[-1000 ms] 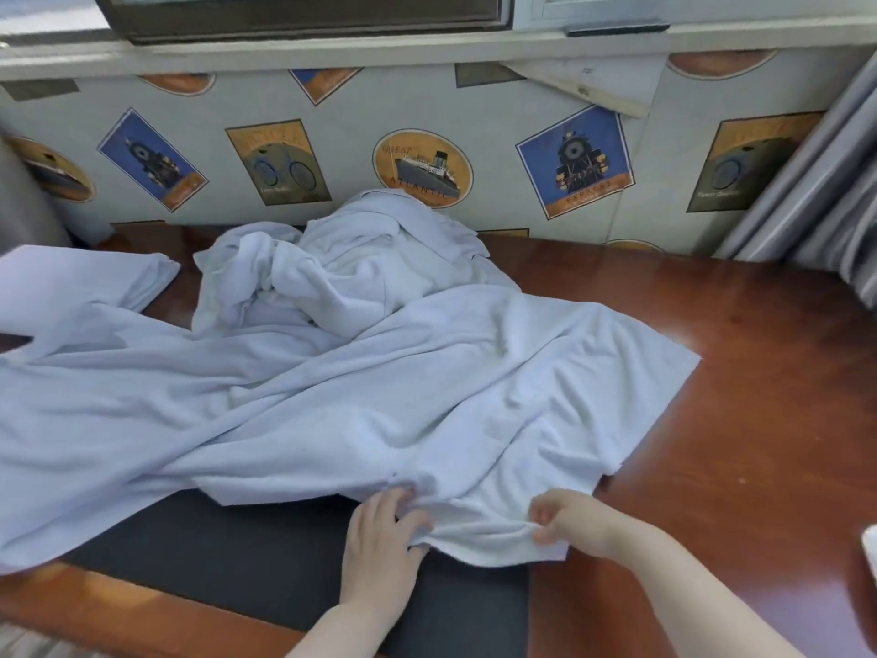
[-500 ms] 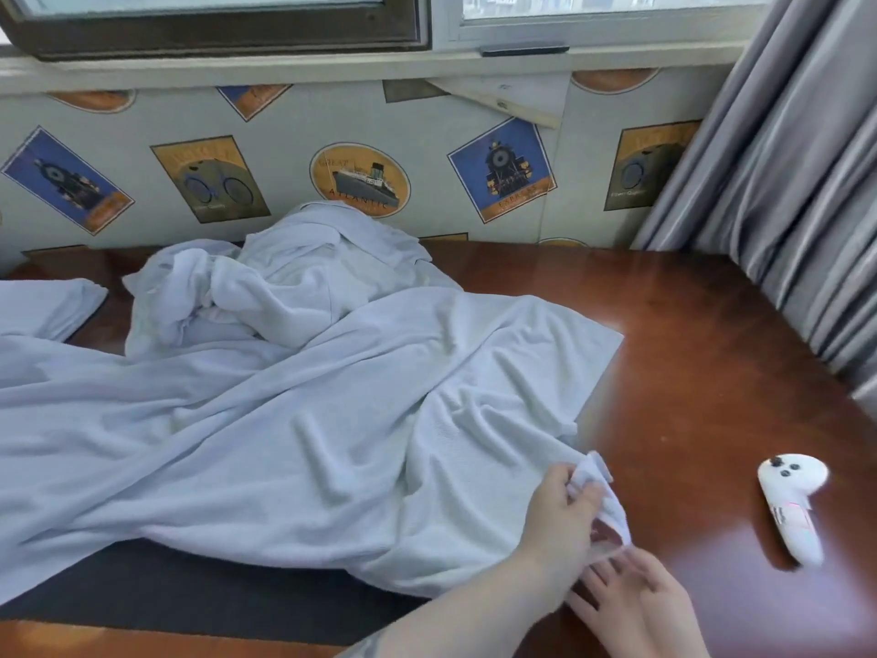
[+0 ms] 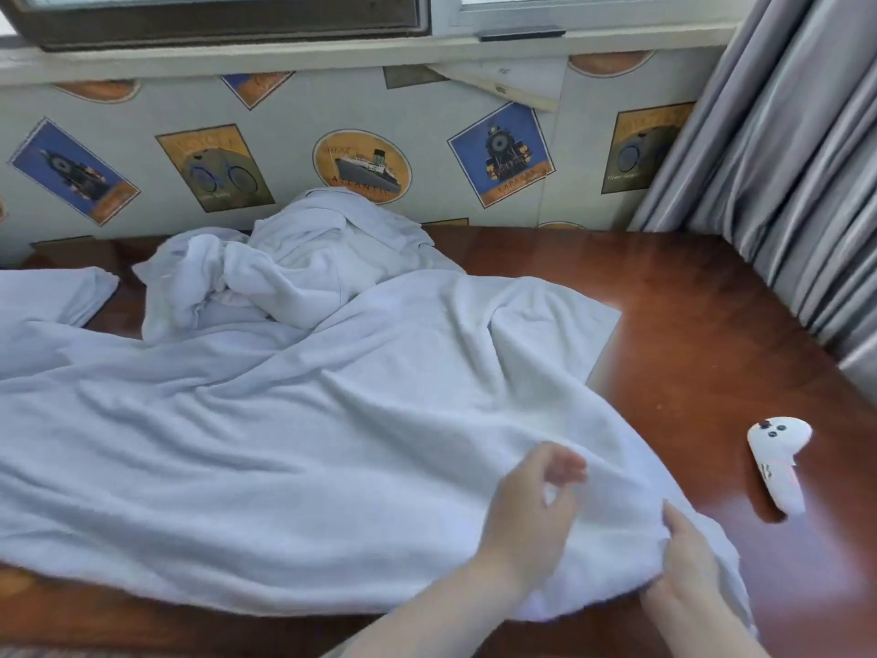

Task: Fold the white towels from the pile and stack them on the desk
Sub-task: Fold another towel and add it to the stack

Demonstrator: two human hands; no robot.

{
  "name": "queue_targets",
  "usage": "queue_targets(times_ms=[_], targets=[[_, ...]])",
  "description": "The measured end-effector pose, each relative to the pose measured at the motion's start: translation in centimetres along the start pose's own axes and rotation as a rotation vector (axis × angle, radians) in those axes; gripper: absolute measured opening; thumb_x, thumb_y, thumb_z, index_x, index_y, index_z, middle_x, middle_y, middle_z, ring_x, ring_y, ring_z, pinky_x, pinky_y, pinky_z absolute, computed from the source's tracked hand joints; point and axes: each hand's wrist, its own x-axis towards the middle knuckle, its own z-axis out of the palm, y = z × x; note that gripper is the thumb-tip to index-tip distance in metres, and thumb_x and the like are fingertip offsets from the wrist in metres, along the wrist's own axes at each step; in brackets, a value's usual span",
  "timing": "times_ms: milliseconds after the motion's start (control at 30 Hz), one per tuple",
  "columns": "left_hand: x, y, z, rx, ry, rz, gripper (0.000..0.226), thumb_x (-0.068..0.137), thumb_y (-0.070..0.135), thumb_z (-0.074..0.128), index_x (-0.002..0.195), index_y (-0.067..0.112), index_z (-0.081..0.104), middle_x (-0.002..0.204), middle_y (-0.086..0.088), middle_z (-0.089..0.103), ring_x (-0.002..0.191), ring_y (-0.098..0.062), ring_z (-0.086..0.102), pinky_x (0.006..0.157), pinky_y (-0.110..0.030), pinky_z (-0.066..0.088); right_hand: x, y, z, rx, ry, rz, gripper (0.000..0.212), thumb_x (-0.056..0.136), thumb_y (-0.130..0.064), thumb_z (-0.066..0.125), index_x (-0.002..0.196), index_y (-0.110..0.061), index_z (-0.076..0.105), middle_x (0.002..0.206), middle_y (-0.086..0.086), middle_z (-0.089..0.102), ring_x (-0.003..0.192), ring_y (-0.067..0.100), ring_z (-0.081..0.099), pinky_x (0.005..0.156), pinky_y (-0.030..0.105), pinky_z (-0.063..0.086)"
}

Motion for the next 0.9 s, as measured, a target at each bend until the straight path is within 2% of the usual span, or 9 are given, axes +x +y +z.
queue_targets(times_ms=[67, 133, 200, 300, 400, 433, 500, 600, 900], targets=[[-1.3, -3.5, -3.2, 0.185, 0.13, -0.131, 0.023, 0.087, 0.006, 0.055, 0.094, 0.026, 0.06, 0.096, 0.013, 0.065, 0.089, -0.006, 0.059, 0.079, -0.019, 0.042, -3.1, 0.5, 2.7, 0.201, -0.232, 0.107, 0.004, 0.092, -0.001, 0.061, 0.088, -0.003, 0.06, 0.085, 0.009, 0.062, 0.068, 0.013, 0.065, 0.067, 0.027, 0.051], [-3.2, -7.2, -6.3, 0.394, 0.151, -0.211, 0.024, 0.088, 0.01, 0.054, 0.103, 0.028, 0.058, 0.107, 0.018, 0.058, 0.102, -0.006, 0.054, 0.087, -0.019, 0.041, -5.0, 1.4, 1.8, 0.093, -0.284, -0.009, 0.029, 0.084, -0.006, 0.071, 0.11, -0.002, 0.06, 0.111, 0.006, 0.065, 0.097, 0.021, 0.064, 0.089, 0.038, 0.05], [-5.6, -10.6, -9.4, 0.681, 0.09, -0.271, 0.035, 0.09, 0.023, 0.053, 0.122, 0.034, 0.049, 0.13, 0.021, 0.044, 0.127, -0.007, 0.042, 0.101, -0.021, 0.033, -7.8, 3.0, 1.6, -0.11, -0.166, -0.281, 0.052, 0.074, -0.014, 0.075, 0.12, 0.001, 0.057, 0.127, 0.007, 0.061, 0.114, 0.023, 0.058, 0.098, 0.034, 0.045], [-9.3, -13.4, -14.9, 0.937, -0.012, -0.462, 0.06, 0.095, 0.041, 0.046, 0.149, 0.037, 0.02, 0.159, 0.016, 0.004, 0.15, -0.014, 0.001, 0.119, -0.038, 0.009, -12.1, 4.4, 1.6, -0.291, -0.067, -0.791, 0.075, 0.066, -0.022, 0.07, 0.135, -0.004, 0.045, 0.128, 0.011, 0.055, 0.118, 0.027, 0.051, 0.096, 0.035, 0.041], [-12.8, -14.3, -19.6, 0.881, 0.007, -0.519, 0.063, 0.097, 0.039, 0.043, 0.153, 0.034, 0.016, 0.163, 0.009, -0.004, 0.15, -0.016, -0.006, 0.121, -0.033, 0.005, -16.9, 7.9, 3.2, -0.858, -0.571, -1.127, 0.073, 0.081, -0.012, 0.07, 0.147, -0.015, 0.04, 0.153, 0.011, 0.037, 0.14, 0.027, 0.035, 0.11, 0.041, 0.03], [-13.9, -14.4, -21.1, 0.848, 0.028, -0.536, 0.062, 0.097, 0.038, 0.043, 0.153, 0.032, 0.018, 0.163, 0.008, -0.001, 0.15, -0.016, -0.004, 0.121, -0.032, 0.005, -18.8, 9.6, 4.2, -1.103, -0.761, -1.13, 0.067, 0.092, -0.024, 0.061, 0.151, -0.023, 0.03, 0.161, 0.007, 0.021, 0.147, 0.025, 0.022, 0.115, 0.041, 0.023], [-16.0, -14.4, -23.9, 0.792, 0.1, -0.556, 0.06, 0.097, 0.036, 0.045, 0.152, 0.03, 0.022, 0.163, 0.008, 0.005, 0.15, -0.013, 0.001, 0.12, -0.028, 0.008, -22.8, 12.8, 6.3, -1.385, -0.866, -0.996, 0.065, 0.098, -0.042, 0.044, 0.154, -0.031, 0.013, 0.164, -0.001, 0.001, 0.151, 0.021, 0.005, 0.118, 0.04, 0.019], [-18.9, -14.4, -28.4, 0.653, 0.235, -0.534, 0.054, 0.097, 0.033, 0.049, 0.148, 0.03, 0.032, 0.16, 0.01, 0.018, 0.148, -0.011, 0.013, 0.118, -0.028, 0.016, -28.6, 15.8, 8.3, -1.287, -0.861, -1.009, 0.076, 0.094, -0.04, 0.046, 0.156, -0.027, 0.004, 0.165, -0.002, 0.0, 0.151, 0.019, 0.007, 0.118, 0.038, 0.019], [-24.7, -13.4, -42.2, 0.424, 0.563, -0.513, 0.043, 0.097, 0.026, 0.052, 0.139, 0.031, 0.045, 0.146, 0.011, 0.042, 0.133, -0.012, 0.039, 0.108, -0.03, 0.037, -43.2, 22.0, 12.8, -1.166, -1.242, -1.196, 0.06, 0.092, -0.026, 0.05, 0.149, -0.022, 0.031, 0.157, -0.002, 0.026, 0.137, 0.019, 0.037, 0.105, 0.029, 0.034]])
